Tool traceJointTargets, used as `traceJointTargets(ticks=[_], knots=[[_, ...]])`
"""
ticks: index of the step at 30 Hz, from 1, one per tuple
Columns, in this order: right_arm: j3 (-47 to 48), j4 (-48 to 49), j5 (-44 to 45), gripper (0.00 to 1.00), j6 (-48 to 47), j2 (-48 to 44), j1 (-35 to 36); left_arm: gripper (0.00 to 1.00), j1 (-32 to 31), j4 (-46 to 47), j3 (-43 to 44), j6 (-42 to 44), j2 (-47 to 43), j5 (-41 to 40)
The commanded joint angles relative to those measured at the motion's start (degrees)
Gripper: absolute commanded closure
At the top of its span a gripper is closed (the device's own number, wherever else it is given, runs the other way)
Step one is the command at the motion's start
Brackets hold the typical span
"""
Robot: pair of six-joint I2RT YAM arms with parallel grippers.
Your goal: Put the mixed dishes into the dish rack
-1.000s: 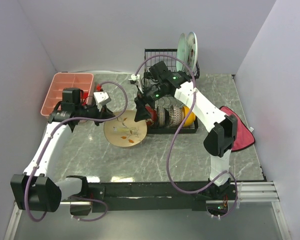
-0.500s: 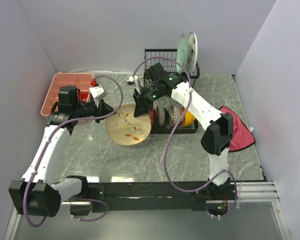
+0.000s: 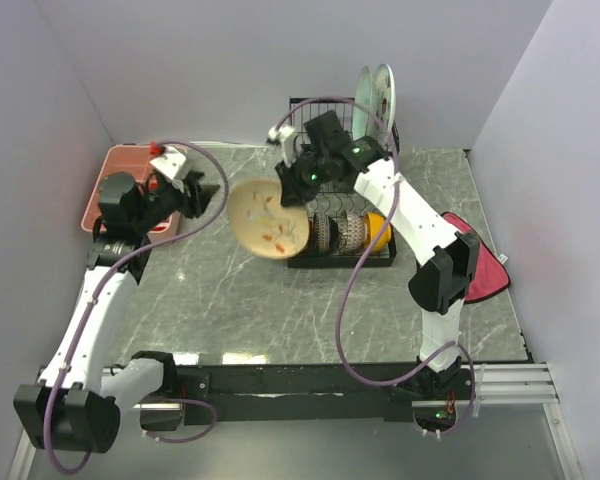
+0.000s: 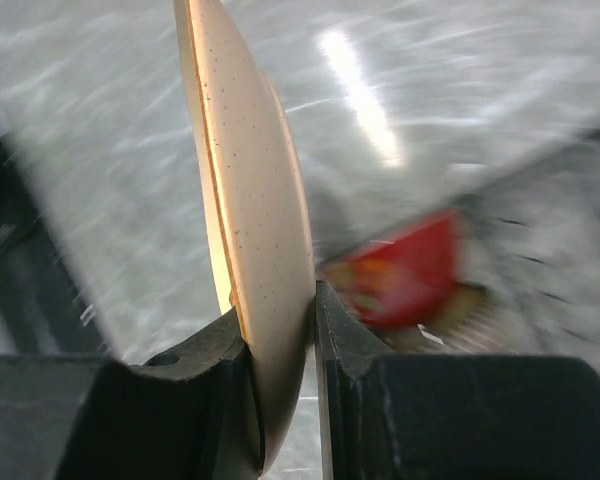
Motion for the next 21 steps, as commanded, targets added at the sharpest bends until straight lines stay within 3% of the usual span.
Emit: traceJointTargets(ticks=[1,4,5,6,7,8,10,11,13,21], knots=[[11.56,11.93,15.08,1.0,7.83,-8.74,-2.79,0.48,0.27,19.16,0.6,-6.83,-3.02,-15.99],[7.13,22.88,22.56,1.0,11.34,-12.41,-3.06,0.58,0.27,20.4,-0.1,-7.27,-1.26,-19.43],[3.0,33.54,30.16,1.0,11.71,-16.87,-2.27,0.63,0.27,20.05,-0.19,-9.7,-0.56,-19.96],[-3.74,38.17,34.24,1.0,11.36,-18.57,-1.39,0.68,0.27,19.44,-0.37,-10.51,0.84,-20.06],[-5.89,41.96,39.76,1.0,9.53,-19.72,-0.25,0.82,0.27,18.48,-0.98,-11.04,1.55,-19.88],[-7.13,47.83,50.78,1.0,8.21,-19.81,1.41,0.89,0.27,18.21,-1.42,-11.74,2.25,-20.14],[-8.02,52.69,63.92,1.0,6.53,-18.94,4.84,0.99,0.18,17.68,-3.26,-15.34,4.54,-19.97],[-8.89,58.38,70.86,1.0,5.83,-18.68,5.38,0.99,0.1,17.76,-4.14,-17.79,5.15,-20.4],[-9.69,59.22,70.23,1.0,5.3,-18.76,5.56,0.99,-0.17,18.03,-6.94,-19.39,6.91,-20.23],[-2.78,66.87,86.03,1.0,-1.28,-10.86,5.82,0.99,-0.52,16.62,-11.18,-23.08,10.08,-18.91]])
